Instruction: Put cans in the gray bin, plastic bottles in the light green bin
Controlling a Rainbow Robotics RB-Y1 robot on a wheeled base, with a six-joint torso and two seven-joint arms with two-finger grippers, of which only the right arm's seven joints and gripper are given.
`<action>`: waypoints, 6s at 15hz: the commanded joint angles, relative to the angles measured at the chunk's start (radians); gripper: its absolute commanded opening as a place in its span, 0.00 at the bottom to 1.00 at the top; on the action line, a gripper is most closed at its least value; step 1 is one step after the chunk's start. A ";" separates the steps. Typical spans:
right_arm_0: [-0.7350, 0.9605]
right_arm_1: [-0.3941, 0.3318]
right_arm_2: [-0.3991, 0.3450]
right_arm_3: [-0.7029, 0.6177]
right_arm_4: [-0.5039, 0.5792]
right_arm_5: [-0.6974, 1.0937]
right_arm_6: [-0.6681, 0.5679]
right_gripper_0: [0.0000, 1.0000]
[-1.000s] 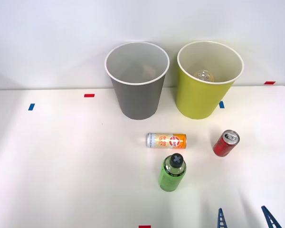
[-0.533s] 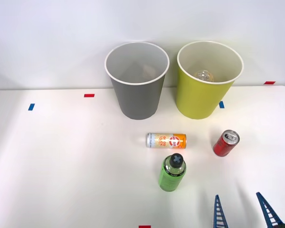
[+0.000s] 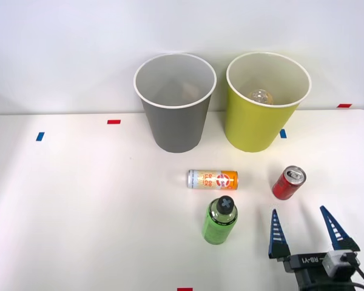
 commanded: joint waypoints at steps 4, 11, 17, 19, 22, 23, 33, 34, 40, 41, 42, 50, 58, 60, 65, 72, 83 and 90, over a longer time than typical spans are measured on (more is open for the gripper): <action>-0.102 0.006 -0.020 0.074 -0.012 0.020 0.000 1.00; -0.267 0.014 -0.068 0.226 -0.021 0.012 -0.003 1.00; -0.352 0.010 -0.071 0.279 -0.028 0.043 -0.007 1.00; -0.370 0.010 -0.072 0.279 -0.032 0.064 -0.009 1.00; -0.387 0.006 -0.074 0.279 -0.037 0.089 -0.011 1.00; -0.390 0.005 -0.074 0.279 -0.040 0.089 -0.011 1.00; -0.392 -0.004 -0.074 0.279 -0.043 0.078 -0.020 0.26; -0.390 -0.004 -0.074 0.279 -0.044 0.073 -0.023 0.26; -0.244 -0.073 0.009 0.028 -0.054 0.164 -0.049 0.21; -0.211 -0.093 0.018 -0.058 -0.057 0.224 -0.055 0.21; -0.177 -0.118 0.024 -0.167 -0.061 0.305 -0.064 0.13; -0.211 -0.236 0.052 -0.371 -0.069 0.412 -0.231 0.00; -0.508 -0.346 0.056 -0.552 -0.083 0.695 -0.485 0.00; -0.554 -0.362 0.058 -0.554 -0.086 0.695 -0.497 0.00; -0.636 -0.391 0.084 -0.552 -0.095 0.698 -0.508 0.00; -1.021 -0.285 0.199 -0.359 -0.123 0.902 -0.544 0.00; -1.403 -0.237 0.411 0.250 -0.158 0.644 -0.639 0.00; -1.455 -0.231 0.465 0.391 -0.167 0.549 -0.653 0.14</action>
